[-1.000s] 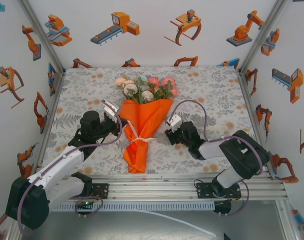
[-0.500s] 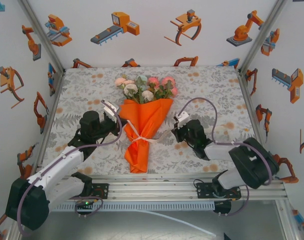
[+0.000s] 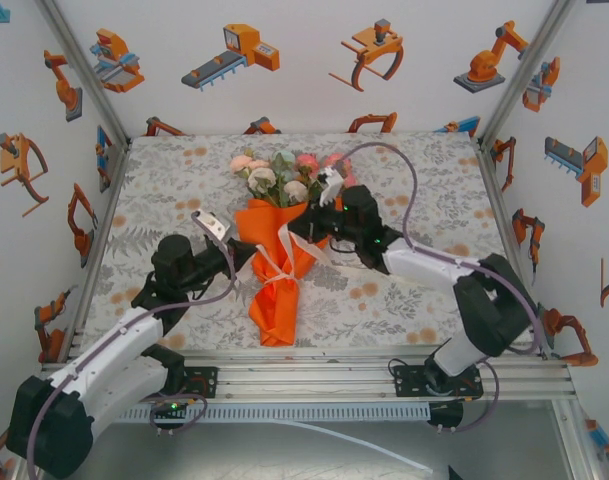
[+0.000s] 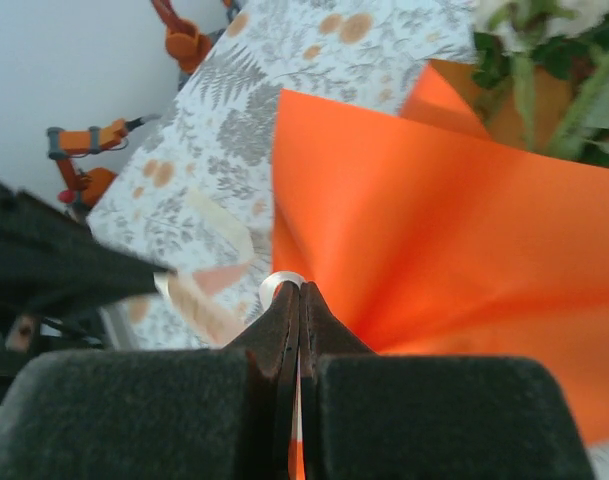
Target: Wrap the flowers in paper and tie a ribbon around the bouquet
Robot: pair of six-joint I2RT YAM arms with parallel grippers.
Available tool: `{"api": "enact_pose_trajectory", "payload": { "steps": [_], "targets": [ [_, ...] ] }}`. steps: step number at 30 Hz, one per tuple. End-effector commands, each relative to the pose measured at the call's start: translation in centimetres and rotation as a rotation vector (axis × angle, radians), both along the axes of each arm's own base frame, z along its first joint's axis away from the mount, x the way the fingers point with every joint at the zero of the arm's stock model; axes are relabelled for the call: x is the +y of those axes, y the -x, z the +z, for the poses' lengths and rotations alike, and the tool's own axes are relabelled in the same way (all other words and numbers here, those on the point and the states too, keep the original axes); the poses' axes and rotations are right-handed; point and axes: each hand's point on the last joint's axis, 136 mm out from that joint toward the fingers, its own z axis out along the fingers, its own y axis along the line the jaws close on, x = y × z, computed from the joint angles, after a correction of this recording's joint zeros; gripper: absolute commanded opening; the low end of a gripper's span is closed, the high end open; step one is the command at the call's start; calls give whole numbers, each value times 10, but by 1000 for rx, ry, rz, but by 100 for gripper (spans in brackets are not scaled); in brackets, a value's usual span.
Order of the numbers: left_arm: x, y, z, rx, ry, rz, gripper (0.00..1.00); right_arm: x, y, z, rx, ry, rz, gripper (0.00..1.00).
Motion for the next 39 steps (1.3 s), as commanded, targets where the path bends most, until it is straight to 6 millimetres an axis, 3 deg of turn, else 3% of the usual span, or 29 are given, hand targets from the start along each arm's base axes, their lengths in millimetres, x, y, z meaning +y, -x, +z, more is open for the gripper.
{"api": "enact_pose_trajectory", "payload": {
  "steps": [1, 6, 9, 15, 22, 26, 29, 33, 39],
  "targets": [
    [-11, 17, 29, -44, 126, -83, 0, 44, 9, -11, 184, -5, 75, 0],
    [-33, 29, 22, -34, 157, -121, 0, 100, 12, 3, 316, -98, 163, 1],
    [-40, 28, 14, -40, 127, -112, 0, 110, 21, 0, 380, -87, 215, 10],
    [-30, 15, 7, -78, 81, -17, 0, 64, 11, -3, 391, -15, 161, 39],
    [-28, 10, 2, -79, 64, 7, 0, 8, 1, 2, 357, 6, 69, 41],
    [-29, 6, 1, -64, 76, 21, 0, -14, 14, -4, 294, 3, 65, 42],
    [-31, 3, 2, -56, 88, 25, 0, -18, 42, -6, 199, -15, 148, 44],
    [-36, 4, 0, -40, 88, 3, 0, -7, 67, 3, 91, -74, 242, 50],
    [-39, 0, 3, -10, 109, 5, 0, 3, 65, -16, -60, 12, 276, 50]
  ]
}}
